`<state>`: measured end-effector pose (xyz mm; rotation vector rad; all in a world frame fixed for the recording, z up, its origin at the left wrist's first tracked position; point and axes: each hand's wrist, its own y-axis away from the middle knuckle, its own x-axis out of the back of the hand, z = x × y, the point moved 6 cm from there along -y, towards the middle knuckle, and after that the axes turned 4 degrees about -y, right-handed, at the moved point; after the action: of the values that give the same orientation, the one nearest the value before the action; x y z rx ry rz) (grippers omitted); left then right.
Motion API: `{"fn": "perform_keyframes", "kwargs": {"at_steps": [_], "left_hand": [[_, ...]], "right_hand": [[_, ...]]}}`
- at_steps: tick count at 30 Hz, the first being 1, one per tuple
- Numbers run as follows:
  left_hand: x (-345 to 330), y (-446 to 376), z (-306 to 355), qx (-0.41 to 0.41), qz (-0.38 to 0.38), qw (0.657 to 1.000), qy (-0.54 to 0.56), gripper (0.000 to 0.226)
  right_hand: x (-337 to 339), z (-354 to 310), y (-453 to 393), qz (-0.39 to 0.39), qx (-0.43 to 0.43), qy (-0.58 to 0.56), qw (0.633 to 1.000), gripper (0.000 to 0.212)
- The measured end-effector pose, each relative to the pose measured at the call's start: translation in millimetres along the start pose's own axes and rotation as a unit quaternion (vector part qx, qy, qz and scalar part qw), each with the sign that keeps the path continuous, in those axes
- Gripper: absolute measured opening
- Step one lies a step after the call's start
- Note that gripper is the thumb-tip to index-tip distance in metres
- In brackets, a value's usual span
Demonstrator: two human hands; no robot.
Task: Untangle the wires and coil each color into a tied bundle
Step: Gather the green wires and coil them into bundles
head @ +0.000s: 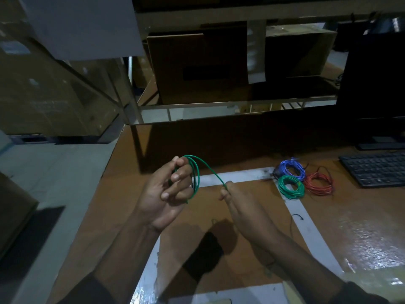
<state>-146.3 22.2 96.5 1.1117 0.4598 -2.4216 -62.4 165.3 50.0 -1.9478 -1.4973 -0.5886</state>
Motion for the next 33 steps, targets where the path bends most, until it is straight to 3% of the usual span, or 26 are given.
{"fn": "perform_keyframes", "kwargs": {"at_steps": [5,8,11,15,18,20,23,25,29,33], "left_hand": [[-7.6,2.5,2.8,-0.017,-0.012,0.999,0.042,0.035],[-16.9,3.1,8.4,-0.054,0.020,0.998,0.036,0.038],[-16.5,1.7,12.7,-0.128,0.095,0.986,-0.040,0.034],[-14.0,-6.0,15.4,-0.160,0.119,0.962,-0.186,0.033],[-8.2,-6.9,18.9,-0.169,0.149,0.923,-0.311,0.042],[-4.9,-7.0,16.9,-0.156,0.168,0.867,-0.443,0.047],[9.8,-4.5,7.7,-0.117,0.192,0.783,-0.580,0.040],[18.4,1.9,-0.5,-0.099,0.196,0.759,-0.612,0.036],[19.5,5.3,-17.9,-0.031,0.172,0.805,-0.566,0.034],[5.4,2.7,-21.7,0.004,0.131,0.898,-0.419,0.036]], "right_hand": [[7.2,-2.4,0.2,0.014,-0.018,0.048,0.999,0.029],[-6.0,4.6,3.7,-0.021,-0.050,0.084,0.995,0.022],[-42.4,4.7,12.9,-0.106,-0.046,0.129,0.985,0.015],[-62.6,-18.3,26.4,-0.207,-0.006,0.175,0.963,0.017],[-44.5,-42.1,32.6,-0.202,0.059,0.143,0.967,0.018],[-26.8,-54.5,31.5,-0.163,0.082,0.092,0.979,0.019],[-3.5,-63.0,24.2,-0.073,0.110,0.042,0.990,0.029],[13.6,-65.5,18.9,-0.002,0.122,-0.004,0.993,0.033],[44.3,-55.6,4.3,0.139,0.106,-0.049,0.983,0.026],[54.0,-39.2,-10.4,0.166,0.071,-0.040,0.983,0.028]]}}
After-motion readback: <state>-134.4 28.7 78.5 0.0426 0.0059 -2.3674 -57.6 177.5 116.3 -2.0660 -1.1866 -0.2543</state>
